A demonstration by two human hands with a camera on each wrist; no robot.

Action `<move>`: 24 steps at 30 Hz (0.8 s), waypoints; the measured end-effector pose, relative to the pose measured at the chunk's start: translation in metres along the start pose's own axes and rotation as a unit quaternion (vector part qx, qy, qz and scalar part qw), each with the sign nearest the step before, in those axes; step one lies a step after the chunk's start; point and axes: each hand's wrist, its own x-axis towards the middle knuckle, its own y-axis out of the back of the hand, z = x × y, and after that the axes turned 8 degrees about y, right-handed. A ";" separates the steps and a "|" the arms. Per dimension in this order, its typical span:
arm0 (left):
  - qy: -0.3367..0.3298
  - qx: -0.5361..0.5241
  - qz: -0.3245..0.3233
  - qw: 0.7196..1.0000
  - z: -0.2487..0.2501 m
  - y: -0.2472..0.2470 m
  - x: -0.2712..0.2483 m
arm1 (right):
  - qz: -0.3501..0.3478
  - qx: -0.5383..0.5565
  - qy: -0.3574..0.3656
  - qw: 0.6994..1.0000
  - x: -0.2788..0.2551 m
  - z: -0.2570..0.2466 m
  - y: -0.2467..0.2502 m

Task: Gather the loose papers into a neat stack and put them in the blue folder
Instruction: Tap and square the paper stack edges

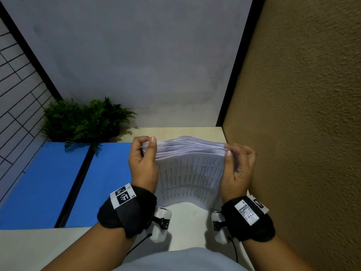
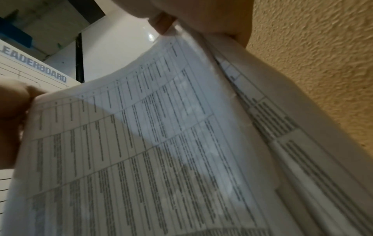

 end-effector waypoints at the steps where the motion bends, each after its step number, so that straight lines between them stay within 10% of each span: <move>1: 0.008 -0.008 0.000 1.000 -0.001 0.000 0.000 | -0.013 -0.002 -0.007 1.000 0.000 -0.001 0.001; 24: 0.027 0.001 -0.092 0.995 -0.016 0.009 -0.006 | -0.157 -0.048 -0.007 0.986 -0.001 -0.005 0.009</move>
